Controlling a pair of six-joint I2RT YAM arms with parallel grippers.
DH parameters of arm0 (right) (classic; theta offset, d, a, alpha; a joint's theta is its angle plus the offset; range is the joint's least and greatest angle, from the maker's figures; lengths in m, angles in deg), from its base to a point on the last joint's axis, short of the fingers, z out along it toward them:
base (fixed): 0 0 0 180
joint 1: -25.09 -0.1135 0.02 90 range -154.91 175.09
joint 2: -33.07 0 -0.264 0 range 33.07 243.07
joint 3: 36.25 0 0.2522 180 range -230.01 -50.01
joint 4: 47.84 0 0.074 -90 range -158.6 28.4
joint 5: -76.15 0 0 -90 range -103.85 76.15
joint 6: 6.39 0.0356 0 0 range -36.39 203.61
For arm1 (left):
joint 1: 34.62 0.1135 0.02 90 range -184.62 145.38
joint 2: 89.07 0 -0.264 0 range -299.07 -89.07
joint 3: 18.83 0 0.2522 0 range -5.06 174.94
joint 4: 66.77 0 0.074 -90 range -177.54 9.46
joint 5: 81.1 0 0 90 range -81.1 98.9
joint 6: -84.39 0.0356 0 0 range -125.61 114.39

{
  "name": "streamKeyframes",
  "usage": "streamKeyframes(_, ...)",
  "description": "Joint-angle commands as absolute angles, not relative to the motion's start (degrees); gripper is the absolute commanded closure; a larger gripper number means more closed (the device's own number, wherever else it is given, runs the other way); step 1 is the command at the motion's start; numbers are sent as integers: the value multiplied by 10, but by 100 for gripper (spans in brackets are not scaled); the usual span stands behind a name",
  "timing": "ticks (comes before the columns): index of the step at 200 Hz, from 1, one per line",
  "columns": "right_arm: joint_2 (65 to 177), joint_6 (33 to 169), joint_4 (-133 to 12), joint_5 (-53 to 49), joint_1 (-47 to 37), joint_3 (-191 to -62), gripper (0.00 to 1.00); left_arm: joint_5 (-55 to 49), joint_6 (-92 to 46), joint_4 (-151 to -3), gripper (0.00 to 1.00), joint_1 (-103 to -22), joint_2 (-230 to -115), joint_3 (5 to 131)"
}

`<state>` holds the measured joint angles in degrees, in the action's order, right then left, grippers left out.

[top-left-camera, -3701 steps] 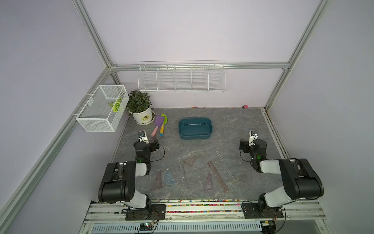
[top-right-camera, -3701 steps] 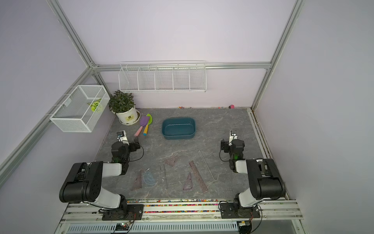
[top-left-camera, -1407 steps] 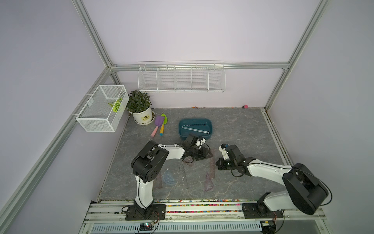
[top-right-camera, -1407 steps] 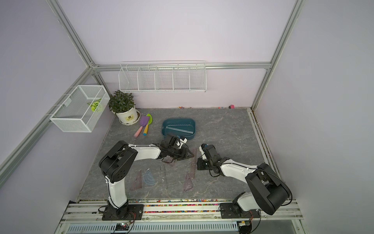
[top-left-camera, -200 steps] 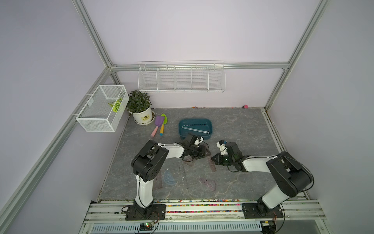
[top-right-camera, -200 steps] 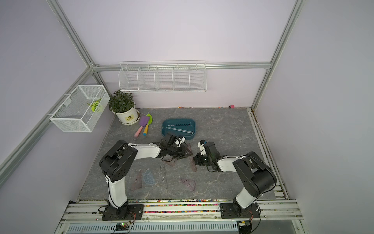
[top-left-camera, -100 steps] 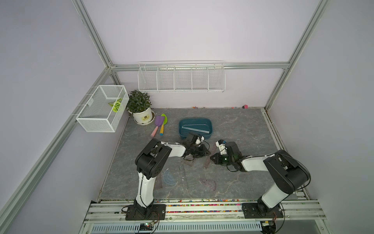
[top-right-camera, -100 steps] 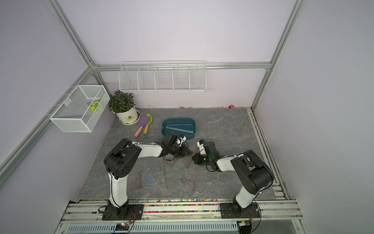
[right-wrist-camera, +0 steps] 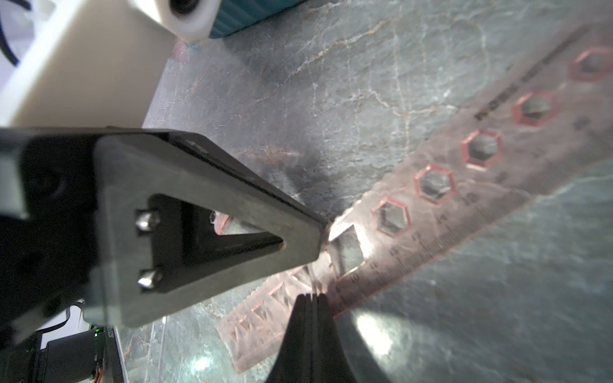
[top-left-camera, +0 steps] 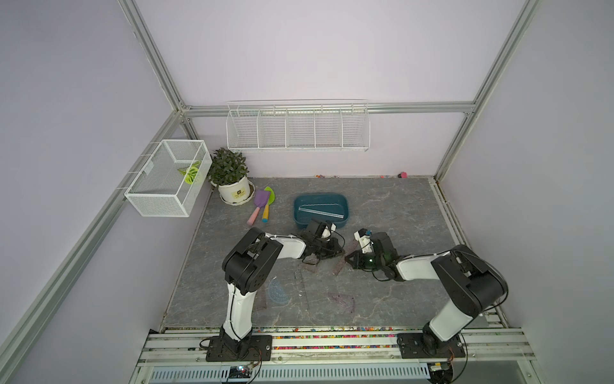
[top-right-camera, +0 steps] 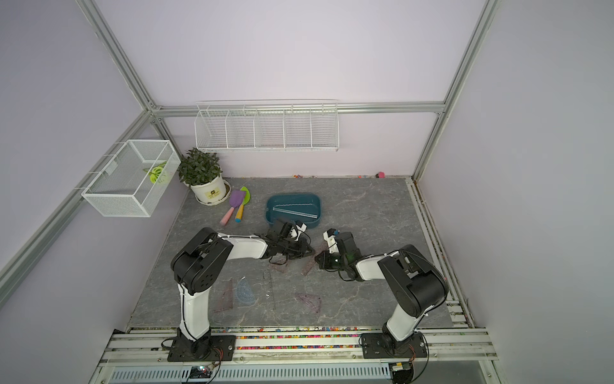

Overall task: Put the scattered rulers into the storage box
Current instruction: Pick up the ruler from the center of the board.

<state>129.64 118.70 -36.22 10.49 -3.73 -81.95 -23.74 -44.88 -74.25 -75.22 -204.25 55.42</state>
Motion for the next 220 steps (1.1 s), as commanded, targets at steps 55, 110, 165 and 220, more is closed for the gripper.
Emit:
streamKeyframes(55,1306,1182,-443,74,-25,-800,100,-221,-411,-871,100,-778,-2044,530)
streamKeyframes(110,1200,1178,-486,81,8,-789,100,-223,-410,-873,100,-778,-2005,527)
streamKeyframes(165,1191,1223,-455,120,12,-765,100,-215,-420,-855,100,-779,-1992,516)
streamKeyframes(220,1213,1276,-386,169,18,-746,97,-202,-432,-837,100,-776,-1976,517)
